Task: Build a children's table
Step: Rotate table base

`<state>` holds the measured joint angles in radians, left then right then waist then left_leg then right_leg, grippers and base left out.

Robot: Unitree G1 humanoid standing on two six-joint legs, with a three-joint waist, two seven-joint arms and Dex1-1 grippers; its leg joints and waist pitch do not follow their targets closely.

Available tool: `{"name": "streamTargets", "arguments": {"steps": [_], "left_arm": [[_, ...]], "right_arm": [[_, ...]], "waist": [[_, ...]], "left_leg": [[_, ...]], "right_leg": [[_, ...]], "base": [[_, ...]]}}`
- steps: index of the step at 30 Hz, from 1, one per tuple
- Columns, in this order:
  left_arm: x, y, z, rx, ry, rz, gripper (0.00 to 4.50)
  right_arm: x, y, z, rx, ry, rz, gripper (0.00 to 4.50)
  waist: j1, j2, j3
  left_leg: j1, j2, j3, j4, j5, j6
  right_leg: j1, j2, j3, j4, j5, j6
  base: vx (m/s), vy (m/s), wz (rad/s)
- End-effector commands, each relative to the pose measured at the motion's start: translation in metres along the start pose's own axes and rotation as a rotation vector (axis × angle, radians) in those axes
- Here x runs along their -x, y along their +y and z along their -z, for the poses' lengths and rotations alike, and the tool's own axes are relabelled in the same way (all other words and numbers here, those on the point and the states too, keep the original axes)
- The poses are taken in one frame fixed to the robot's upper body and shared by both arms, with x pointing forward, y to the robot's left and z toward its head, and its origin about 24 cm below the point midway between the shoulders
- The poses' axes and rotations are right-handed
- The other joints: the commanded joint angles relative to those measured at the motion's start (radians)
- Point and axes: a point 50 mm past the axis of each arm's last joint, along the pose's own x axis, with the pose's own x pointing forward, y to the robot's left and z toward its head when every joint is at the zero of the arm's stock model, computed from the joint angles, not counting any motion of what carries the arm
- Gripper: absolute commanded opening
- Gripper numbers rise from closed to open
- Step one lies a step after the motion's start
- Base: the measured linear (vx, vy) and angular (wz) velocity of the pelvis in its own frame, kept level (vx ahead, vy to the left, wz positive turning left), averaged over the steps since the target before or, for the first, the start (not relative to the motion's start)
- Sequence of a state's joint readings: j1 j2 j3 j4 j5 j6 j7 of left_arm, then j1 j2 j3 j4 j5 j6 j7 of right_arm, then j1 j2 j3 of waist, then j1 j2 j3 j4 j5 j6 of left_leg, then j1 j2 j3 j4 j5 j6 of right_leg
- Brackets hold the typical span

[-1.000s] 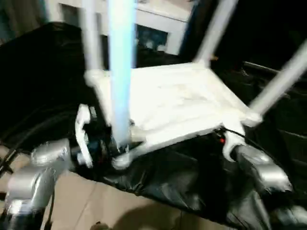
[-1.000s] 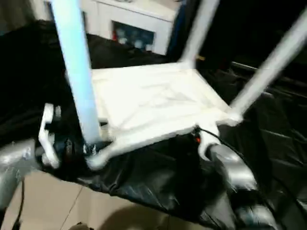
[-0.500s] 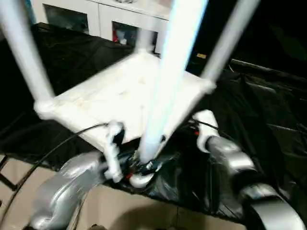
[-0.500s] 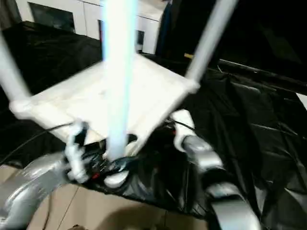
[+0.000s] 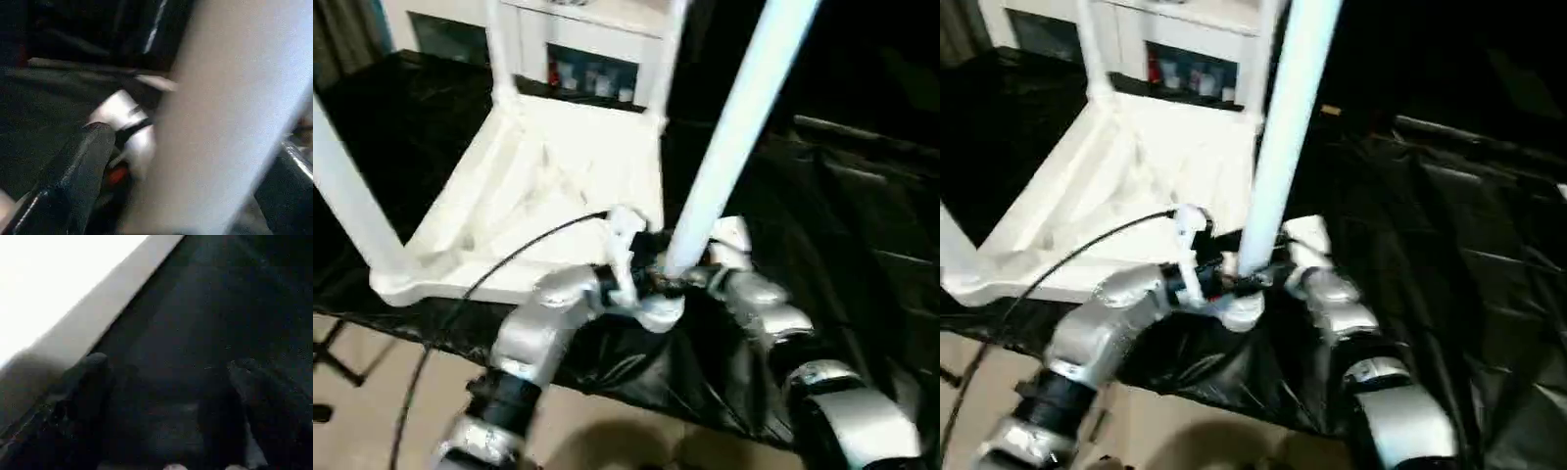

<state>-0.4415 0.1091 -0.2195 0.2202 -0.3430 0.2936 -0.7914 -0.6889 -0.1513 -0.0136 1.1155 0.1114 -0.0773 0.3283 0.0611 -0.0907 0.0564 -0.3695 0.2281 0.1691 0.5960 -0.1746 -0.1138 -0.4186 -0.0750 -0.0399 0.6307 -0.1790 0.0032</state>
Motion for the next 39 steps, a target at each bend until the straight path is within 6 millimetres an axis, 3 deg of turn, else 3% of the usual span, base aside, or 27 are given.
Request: {"name": "streamTargets", "arguments": {"steps": [1,3,4,5,6,7,8,9,11,12,13,15,16,18,21,29,34,39], "left_arm": [[0.005,0.009,-0.011,-0.067,-0.007,-0.017,4.5],[0.008,0.012,-0.012,-0.078,0.002,0.0,4.5],[0.011,0.013,-0.011,-0.081,0.019,0.031,4.5],[0.013,0.013,-0.009,-0.085,0.031,0.044,4.5],[0.021,0.014,-0.003,-0.099,0.09,0.093,4.5],[0.024,0.014,-0.001,-0.107,0.118,0.11,4.5],[0.031,0.015,0.003,-0.116,0.162,0.148,4.5],[0.031,0.015,0.003,-0.116,0.162,0.148,4.5],[0.046,0.024,0.008,-0.142,0.26,0.212,4.32],[0.049,0.028,0.007,-0.153,0.279,0.221,4.21],[0.054,0.036,0.004,-0.156,0.32,0.234,4.14],[0.056,0.038,0.003,-0.155,0.332,0.239,4.11],[0.06,0.044,0.003,-0.167,0.382,0.255,4.01],[0.063,0.05,0.005,-0.195,0.445,0.262,3.79],[0.068,0.06,0.006,-0.242,0.526,0.252,3.67],[0.065,0.076,0.005,-0.332,0.633,0.254,2.94],[0.063,0.077,0.005,-0.309,0.649,0.283,2.51],[0.064,0.079,0.006,-0.291,0.66,0.298,2.13]], "right_arm": [[0.013,-0.027,0.004,-0.01,-0.005,0.045,4.42],[0.021,-0.039,0.006,0.001,-0.007,0.033,4.42],[0.028,-0.048,0.009,0.017,-0.004,0.006,4.42],[0.031,-0.05,0.01,0.023,-0.003,-0.009,4.42],[0.04,-0.056,0.013,0.051,0.001,-0.075,4.42],[0.043,-0.057,0.013,0.062,0.003,-0.102,4.42],[0.049,-0.056,0.012,0.083,0.0,-0.176,4.42],[0.049,-0.056,0.012,0.083,0.0,-0.176,4.42],[0.07,-0.053,0.005,0.156,0.0,-0.38,4.48],[0.076,-0.052,0.004,0.178,0.009,-0.428,4.5],[0.087,-0.049,-0.001,0.222,0.028,-0.51,4.5],[0.09,-0.049,-0.002,0.23,0.034,-0.529,4.5],[0.098,-0.048,-0.005,0.267,0.05,-0.586,4.5],[0.104,-0.047,-0.007,0.295,0.075,-0.637,4.5],[0.111,-0.046,-0.01,0.348,0.115,-0.688,4.5],[0.122,-0.032,-0.027,0.351,0.147,-0.796,4.5],[0.125,-0.031,-0.027,0.357,0.172,-0.808,4.5],[0.125,-0.028,-0.025,0.339,0.179,-0.822,4.5]], "waist": [[0.007,0.023,-0.074],[0.012,0.025,-0.073],[0.017,0.042,-0.072],[0.016,0.035,-0.07],[0.022,0.042,-0.071],[0.022,0.039,-0.07],[0.023,0.05,-0.071],[0.023,0.05,-0.071],[0.023,0.051,-0.069],[0.025,0.059,-0.067],[0.026,0.06,-0.068],[0.031,0.065,-0.068],[0.029,0.065,-0.064],[0.029,0.064,-0.063],[0.03,0.062,-0.063],[0.036,0.061,-0.071],[0.037,0.06,-0.073],[0.039,0.056,-0.07]], "left_leg": [[0.01,-0.01,0.018,-0.061,-0.172,0.016],[0.006,-0.012,0.017,-0.062,-0.191,0.018],[0.011,-0.012,0.017,-0.062,-0.215,0.017],[0.01,-0.012,0.019,-0.062,-0.227,0.019],[0.012,-0.014,0.016,-0.063,-0.237,0.022],[0.008,-0.011,0.016,-0.063,-0.233,0.03],[0.007,-0.012,0.015,-0.063,-0.223,0.031],[0.007,-0.012,0.015,-0.063,-0.223,0.031],[0.008,-0.014,0.017,-0.062,-0.225,0.057],[0.008,-0.013,0.015,-0.065,-0.238,0.068],[0.01,-0.014,0.014,-0.064,-0.235,0.07],[0.013,-0.013,0.015,-0.064,-0.233,0.067],[0.009,-0.013,0.013,-0.069,-0.25,0.053],[0.017,-0.011,0.015,-0.068,-0.283,0.048],[0.013,-0.011,0.013,-0.068,-0.283,0.042],[0.008,-0.009,0.011,-0.065,-0.214,0.05],[0.008,-0.008,0.013,-0.062,-0.195,0.055],[0.008,-0.009,0.013,-0.063,-0.212,0.052]], "right_leg": [[0.062,-0.03,0.025,-0.06,-0.026,-0.211],[0.067,-0.033,0.025,-0.063,-0.066,-0.213],[0.062,-0.034,0.025,-0.069,-0.098,-0.213],[0.063,-0.032,0.025,-0.074,-0.116,-0.211],[0.065,-0.032,0.024,-0.074,-0.134,-0.212],[0.065,-0.033,0.026,-0.072,-0.135,-0.215],[0.066,-0.036,0.025,-0.071,-0.143,-0.219],[0.066,-0.036,0.025,-0.071,-0.143,-0.219],[0.067,-0.029,0.026,-0.079,-0.148,-0.216],[0.067,-0.028,0.026,-0.083,-0.171,-0.206],[0.068,-0.03,0.027,-0.083,-0.195,-0.196],[0.065,-0.03,0.028,-0.084,-0.215,-0.189],[0.063,-0.032,0.024,-0.091,-0.274,-0.184],[0.055,-0.032,0.025,-0.098,-0.325,-0.175],[0.056,-0.034,0.024,-0.098,-0.335,-0.168],[0.066,-0.039,0.026,-0.085,-0.222,-0.191],[0.065,-0.041,0.026,-0.08,-0.161,-0.226],[0.067,-0.043,0.026,-0.084,-0.198,-0.22]], "base": [[0.0,0.0,0.0],[0.0,0.0,0.0],[0.0,0.0,0.0],[0.0,0.0,0.0],[0.0,0.0,0.0],[0.0,0.0,0.0],[0.0,0.0,0.0],[0.0,0.0,0.0],[0.0,0.0,0.0],[0.0,0.0,0.0],[0.0,0.0,0.0],[0.0,0.0,0.0],[0.0,0.0,0.0],[0.0,0.0,0.0],[0.0,0.0,0.0],[0.0,0.0,0.0],[0.0,0.0,0.0],[0.0,0.0,0.0]]}}
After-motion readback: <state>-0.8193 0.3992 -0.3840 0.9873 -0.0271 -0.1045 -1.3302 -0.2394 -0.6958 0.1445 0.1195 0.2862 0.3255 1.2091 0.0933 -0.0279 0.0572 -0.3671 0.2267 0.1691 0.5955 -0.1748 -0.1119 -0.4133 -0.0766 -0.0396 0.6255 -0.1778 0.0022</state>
